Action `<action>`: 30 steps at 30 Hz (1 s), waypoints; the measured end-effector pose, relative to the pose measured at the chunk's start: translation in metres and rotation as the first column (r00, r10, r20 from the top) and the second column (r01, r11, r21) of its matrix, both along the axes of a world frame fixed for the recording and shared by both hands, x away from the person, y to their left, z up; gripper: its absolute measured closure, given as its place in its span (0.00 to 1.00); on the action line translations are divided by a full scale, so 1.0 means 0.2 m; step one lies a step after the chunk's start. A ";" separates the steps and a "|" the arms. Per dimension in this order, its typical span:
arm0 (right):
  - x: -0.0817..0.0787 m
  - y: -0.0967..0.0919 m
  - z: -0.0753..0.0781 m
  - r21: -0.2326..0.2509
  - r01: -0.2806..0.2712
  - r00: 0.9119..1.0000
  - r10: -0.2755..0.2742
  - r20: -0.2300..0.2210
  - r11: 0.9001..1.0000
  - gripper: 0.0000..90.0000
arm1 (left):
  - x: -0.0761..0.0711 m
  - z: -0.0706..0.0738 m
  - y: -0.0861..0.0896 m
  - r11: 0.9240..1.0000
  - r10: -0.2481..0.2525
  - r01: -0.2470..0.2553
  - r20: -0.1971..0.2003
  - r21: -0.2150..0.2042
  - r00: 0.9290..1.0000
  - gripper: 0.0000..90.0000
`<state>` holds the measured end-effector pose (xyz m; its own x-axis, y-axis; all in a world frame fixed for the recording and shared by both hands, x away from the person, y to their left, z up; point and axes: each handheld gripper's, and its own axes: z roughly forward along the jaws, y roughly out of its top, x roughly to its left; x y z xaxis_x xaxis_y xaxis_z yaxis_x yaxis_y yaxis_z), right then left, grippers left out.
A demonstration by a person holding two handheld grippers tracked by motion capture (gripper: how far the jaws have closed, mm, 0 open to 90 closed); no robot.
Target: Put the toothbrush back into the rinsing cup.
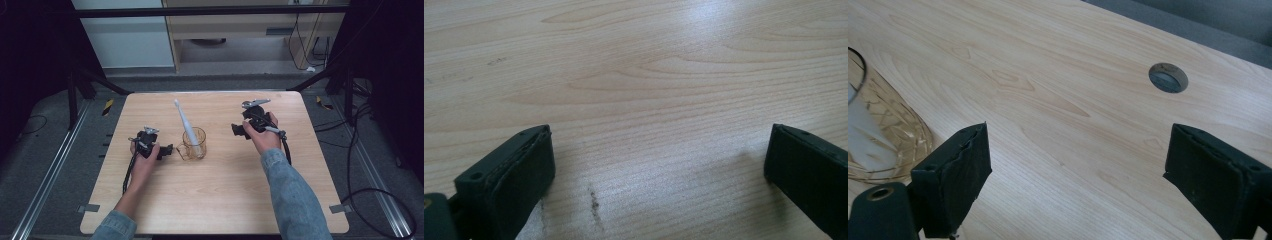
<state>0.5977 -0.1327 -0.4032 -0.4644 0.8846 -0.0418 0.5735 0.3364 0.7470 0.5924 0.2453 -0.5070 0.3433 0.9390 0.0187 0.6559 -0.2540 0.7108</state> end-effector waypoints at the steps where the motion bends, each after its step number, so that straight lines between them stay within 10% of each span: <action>1: 0.00 -0.01 -0.01 -0.001 0.005 1.000 -0.005 -0.007 1.000 0.12 | 0.00 0.00 0.00 1.000 0.000 0.000 0.000 0.000 1.000 0.00; 30: -0.03 -0.28 -0.23 -0.021 0.099 0.992 -0.100 -0.076 0.995 0.13 | 0.00 0.00 0.00 1.000 0.000 0.000 0.000 0.001 1.000 0.00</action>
